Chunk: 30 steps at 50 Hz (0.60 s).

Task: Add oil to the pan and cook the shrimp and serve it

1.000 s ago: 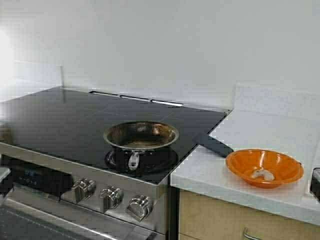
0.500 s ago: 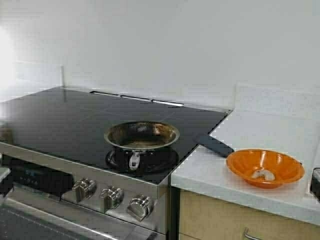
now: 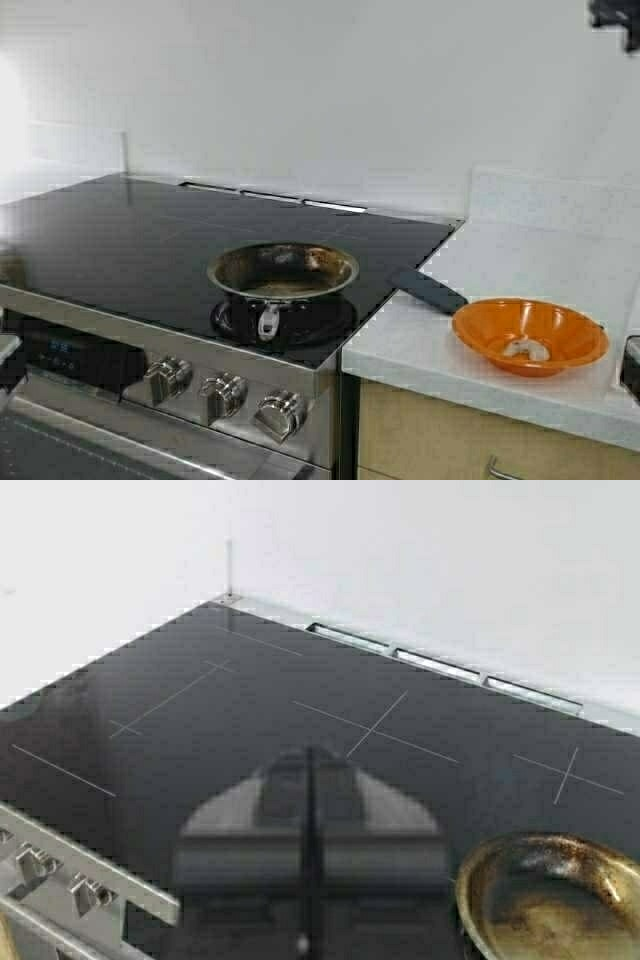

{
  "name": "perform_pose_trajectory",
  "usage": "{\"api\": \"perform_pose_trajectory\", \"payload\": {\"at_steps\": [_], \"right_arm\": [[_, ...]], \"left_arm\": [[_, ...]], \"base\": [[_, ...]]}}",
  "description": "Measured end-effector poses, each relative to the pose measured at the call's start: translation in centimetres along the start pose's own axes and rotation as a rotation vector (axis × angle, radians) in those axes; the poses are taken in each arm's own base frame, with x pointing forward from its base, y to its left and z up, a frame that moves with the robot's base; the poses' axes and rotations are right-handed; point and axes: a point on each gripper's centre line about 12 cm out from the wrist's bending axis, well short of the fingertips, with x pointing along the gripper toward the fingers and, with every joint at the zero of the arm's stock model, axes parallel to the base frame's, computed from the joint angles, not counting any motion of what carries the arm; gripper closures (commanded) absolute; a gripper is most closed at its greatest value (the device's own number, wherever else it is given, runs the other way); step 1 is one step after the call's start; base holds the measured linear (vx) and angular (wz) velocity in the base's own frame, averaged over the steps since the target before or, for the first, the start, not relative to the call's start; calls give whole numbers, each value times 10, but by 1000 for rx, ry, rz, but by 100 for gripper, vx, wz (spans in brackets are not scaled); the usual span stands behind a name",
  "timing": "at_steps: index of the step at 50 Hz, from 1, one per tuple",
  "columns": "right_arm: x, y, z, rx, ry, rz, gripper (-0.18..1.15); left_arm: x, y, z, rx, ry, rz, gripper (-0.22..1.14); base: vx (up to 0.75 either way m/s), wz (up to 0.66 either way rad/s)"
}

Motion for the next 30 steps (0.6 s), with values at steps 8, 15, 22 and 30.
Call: {"api": "perform_pose_trajectory", "payload": {"at_steps": [8, 15, 22, 30], "right_arm": [[-30, 38, 13, -82, -44, 69, 89], [-56, 80, 13, -100, -64, 158, 89], [-74, 123, 5, -87, -53, 265, 89], [-90, 177, -5, -124, -25, 404, 89]], "left_arm": [[0, 0, 2, 0, 11, 1, 89], [-1, 0, 2, -1, 11, 1, 89], [-3, 0, 5, -3, -3, 0, 89], [-4, 0, 6, -2, -14, -1, 89]], "base": [[0, 0], [0, 0], [0, 0], [0, 0]]}}
